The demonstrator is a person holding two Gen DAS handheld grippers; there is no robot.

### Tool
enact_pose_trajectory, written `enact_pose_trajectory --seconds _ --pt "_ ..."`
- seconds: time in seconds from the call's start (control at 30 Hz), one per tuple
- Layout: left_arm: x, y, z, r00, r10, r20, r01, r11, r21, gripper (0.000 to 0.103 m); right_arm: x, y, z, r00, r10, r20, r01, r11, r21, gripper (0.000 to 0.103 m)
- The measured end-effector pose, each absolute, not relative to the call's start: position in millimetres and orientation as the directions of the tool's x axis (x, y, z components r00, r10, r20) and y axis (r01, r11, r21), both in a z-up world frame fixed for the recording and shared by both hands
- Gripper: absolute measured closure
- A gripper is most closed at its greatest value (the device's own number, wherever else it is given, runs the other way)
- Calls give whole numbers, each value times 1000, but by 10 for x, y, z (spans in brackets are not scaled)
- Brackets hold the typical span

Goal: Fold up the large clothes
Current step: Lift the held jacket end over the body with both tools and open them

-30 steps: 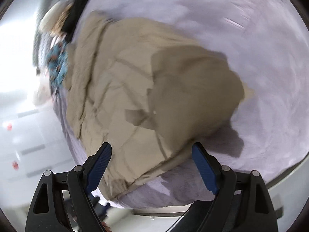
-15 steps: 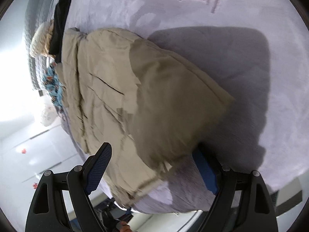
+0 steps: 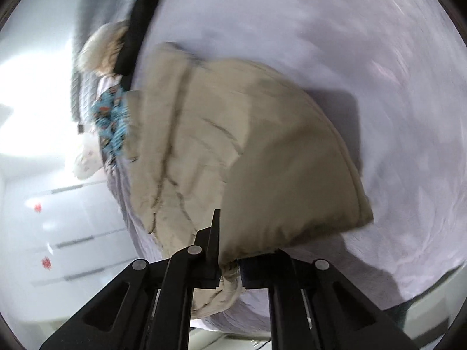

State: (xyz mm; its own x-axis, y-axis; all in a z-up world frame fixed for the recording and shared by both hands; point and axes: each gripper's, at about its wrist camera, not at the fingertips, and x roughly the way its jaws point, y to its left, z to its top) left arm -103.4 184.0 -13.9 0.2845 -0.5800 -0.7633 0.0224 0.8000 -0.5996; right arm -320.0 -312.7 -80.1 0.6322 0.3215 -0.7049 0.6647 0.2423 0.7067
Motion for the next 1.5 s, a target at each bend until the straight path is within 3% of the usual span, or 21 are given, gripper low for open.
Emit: enact_pose_trajectory --seconds 0.3,0.53,0.73,0.97,1.2,1.23,1.27,1.3,1.33,1.37,1.4,1.47,1.5 --pt "101 1429 688 401 -513 -759 146 854 -500 92 -2046 -3520 206 661 314 -682 499 495 711 93" --pt "1122 906 783 464 -355 -811 124 933 -338 92 -701 -3942 513 591 331 -735 427 644 634 93" --pt "1802 604 74 419 -227 -879 41 972 -231 92 126 -4150 38 521 322 -790 478 658 583 93" --pt "2317 405 -749 340 -151 -928 55 989 -140 92 534 -4252 -777 490 315 -813 562 598 571 93" --pt "2478 344 -886 348 -141 -927 62 990 -127 90 779 -4294 -1143 468 312 -826 588 587 556 93" --pt "2446 363 -813 366 -149 -919 55 989 -138 86 806 -4290 -1129 459 314 -831 587 596 549 91" --pt "2386 397 -727 394 -157 -906 54 988 -148 67 828 -4270 -1058 449 313 -837 572 619 539 84" --pt "2294 426 -614 439 -148 -886 58 989 -137 27 826 -4249 -963 454 308 -836 545 646 535 78" --pt "2230 440 -524 474 -123 -872 55 992 -110 12 824 -4228 -879 463 304 -833 522 666 533 50" --pt "2145 454 -419 521 -97 -848 55 995 -80 7 809 -4192 -773 478 300 -826 491 689 534 12" --pt "2068 440 -316 557 -94 -825 82 995 -59 7 763 -4144 -622 507 293 -810 450 712 539 6" --pt "2026 385 -254 552 -123 -825 132 989 -60 7 708 -4050 -437 532 279 -799 397 752 527 7" --pt "2021 346 -264 535 -155 -830 158 984 -83 13 684 -3975 -365 524 276 -806 368 780 507 9"
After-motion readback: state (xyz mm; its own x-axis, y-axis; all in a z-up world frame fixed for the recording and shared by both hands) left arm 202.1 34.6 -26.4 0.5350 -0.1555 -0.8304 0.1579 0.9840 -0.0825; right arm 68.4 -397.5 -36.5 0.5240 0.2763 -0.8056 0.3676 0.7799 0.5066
